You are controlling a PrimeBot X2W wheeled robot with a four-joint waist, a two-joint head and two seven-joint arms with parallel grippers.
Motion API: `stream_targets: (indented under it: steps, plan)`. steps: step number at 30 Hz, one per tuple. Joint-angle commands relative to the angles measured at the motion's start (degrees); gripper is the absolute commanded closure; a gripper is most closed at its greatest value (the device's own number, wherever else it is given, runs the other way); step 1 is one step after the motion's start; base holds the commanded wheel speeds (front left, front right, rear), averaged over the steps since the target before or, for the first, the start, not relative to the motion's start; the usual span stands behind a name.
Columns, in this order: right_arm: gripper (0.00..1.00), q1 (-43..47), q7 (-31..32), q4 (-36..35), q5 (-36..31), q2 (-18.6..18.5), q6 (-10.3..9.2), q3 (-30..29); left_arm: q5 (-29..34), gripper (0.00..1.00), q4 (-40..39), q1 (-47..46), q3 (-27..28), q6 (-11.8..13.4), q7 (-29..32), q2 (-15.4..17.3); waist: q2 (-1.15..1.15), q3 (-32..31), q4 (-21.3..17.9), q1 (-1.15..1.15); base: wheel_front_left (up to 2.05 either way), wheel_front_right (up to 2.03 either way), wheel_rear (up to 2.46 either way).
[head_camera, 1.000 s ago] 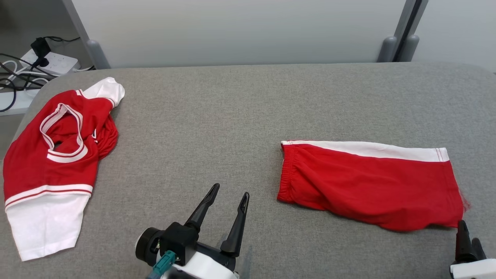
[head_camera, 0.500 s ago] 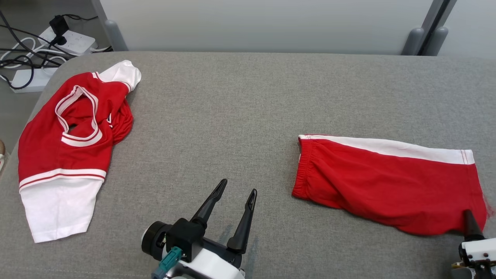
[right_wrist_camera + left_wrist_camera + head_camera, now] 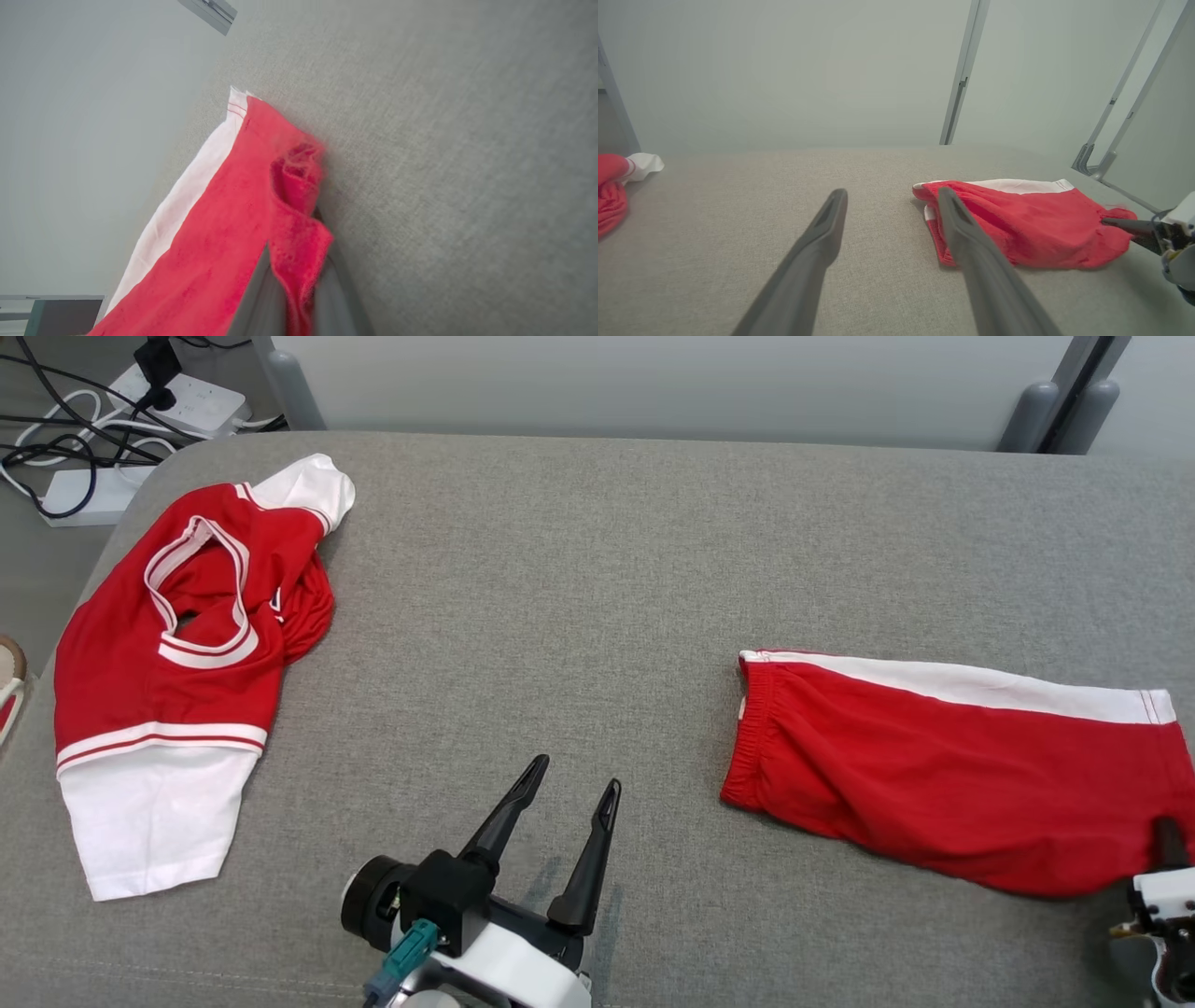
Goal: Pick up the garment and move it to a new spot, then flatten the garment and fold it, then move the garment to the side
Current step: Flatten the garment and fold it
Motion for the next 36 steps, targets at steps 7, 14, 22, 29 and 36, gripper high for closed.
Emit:
stream_targets:
  steps: [7, 14, 22, 29, 36]
  plan:
    - [1.0, -2.4, -4.9, -6.8, -1.3, -4.4, 0.25, 5.2, -0.7, 0.0, -1.4, -2.6, 1.7, 0.1, -0.6, 0.0, 0.0, -1.5, 0.3, 0.0, 0.0, 0.0, 0.0]
    - [1.0, -3.6, -4.3, -12.7, -3.1, -4.1, 0.25, 11.0, -1.8, 0.0, -1.5, -2.1, 1.4, 0.4, -0.6, 0.0, 0.0, -2.4, 1.3, 0.0, 0.0, 0.0, 0.0]
    - [1.0, -3.7, -2.6, -18.9, -4.7, -2.3, 0.25, 16.7, -2.9, 0.0, -1.5, -1.8, 1.2, 0.7, -0.6, 0.0, 0.0, -2.8, 3.3, 0.0, 0.0, 0.0, 0.0]
    - [1.0, -3.8, -1.3, -21.2, -6.2, 1.1, 0.25, 21.5, -3.4, 0.0, -1.4, -1.5, 1.0, 0.9, -0.6, 0.0, 0.0, -3.1, 5.3, 0.0, 0.0, 0.0, 0.0]
    - [1.0, -3.6, -0.8, -19.5, -7.4, 4.4, 0.25, 25.1, -3.6, 0.0, -1.6, -1.6, 1.0, 1.0, -0.6, 0.0, 0.0, -2.6, 6.7, 0.0, 0.0, 0.0, 0.0]
